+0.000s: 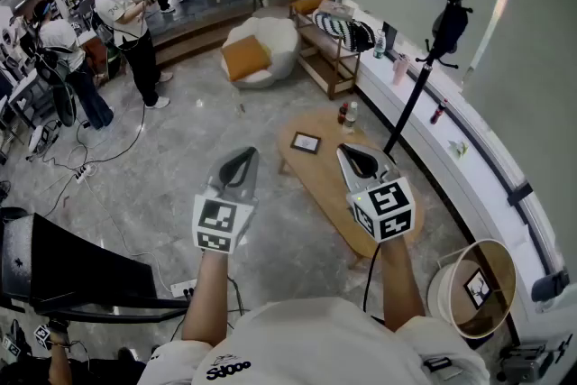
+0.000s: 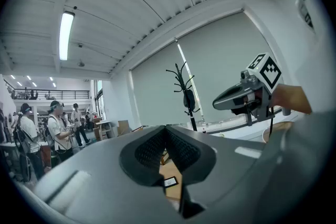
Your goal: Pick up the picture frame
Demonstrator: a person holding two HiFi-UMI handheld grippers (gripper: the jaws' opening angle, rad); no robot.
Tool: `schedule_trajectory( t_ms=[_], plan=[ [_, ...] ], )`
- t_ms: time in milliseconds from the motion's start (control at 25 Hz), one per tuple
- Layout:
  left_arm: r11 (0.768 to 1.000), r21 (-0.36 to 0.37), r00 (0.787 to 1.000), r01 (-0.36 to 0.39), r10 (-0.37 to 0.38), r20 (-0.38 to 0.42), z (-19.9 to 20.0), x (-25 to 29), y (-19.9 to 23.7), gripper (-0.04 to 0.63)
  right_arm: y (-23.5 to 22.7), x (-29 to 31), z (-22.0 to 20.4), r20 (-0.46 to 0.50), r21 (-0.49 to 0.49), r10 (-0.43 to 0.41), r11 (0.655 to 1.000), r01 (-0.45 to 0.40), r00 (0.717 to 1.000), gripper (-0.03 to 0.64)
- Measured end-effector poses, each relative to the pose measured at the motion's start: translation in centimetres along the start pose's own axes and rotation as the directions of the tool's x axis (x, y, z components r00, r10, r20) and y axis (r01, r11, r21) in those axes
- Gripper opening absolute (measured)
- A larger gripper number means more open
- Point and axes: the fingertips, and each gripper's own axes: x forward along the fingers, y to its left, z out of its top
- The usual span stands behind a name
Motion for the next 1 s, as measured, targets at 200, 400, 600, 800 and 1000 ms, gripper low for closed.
schedule_trajectory(
  t_ms=[200, 400, 600, 800, 1000],
  plan=[
    [1.0, 0.0, 1.0, -0.004, 0.004, -0.003, 0.5, 1.0, -0.5, 0.009, -1.0, 0.0, 0.1, 0.006, 0.003, 0.011, 1.0, -0.011, 1.0, 0.003],
    [1.0, -0.002, 1.0, -0.019, 0.019, -0.004, 0.4, 1.6, -1.4, 0.009, -2.1, -0.2, -0.1, 0.044, 0.038, 0.003, 0.999, -0.004, 0.999, 0.003],
    [0.999, -0.011, 0.999, -0.032, 0.031, -0.024, -0.3, 2.1, -2.9, 0.009, -3.0, -0.9, -0.9, 0.072, 0.07, 0.021, 0.997, -0.026, 0.997, 0.002],
    [0.998, -0.026, 0.998, -0.048, 0.047, -0.042, -1.1, 2.5, -4.4, 0.009, -3.3, -1.2, -2.1, 0.066, 0.059, 0.054, 0.997, -0.058, 0.996, 0.002],
    [0.998, -0.029, 0.997, -0.049, 0.047, -0.064, -2.1, 3.5, -4.9, 0.009, -4.1, -0.5, -3.4, 0.052, 0.058, 0.067, 0.996, -0.07, 0.996, 0.002]
  ],
)
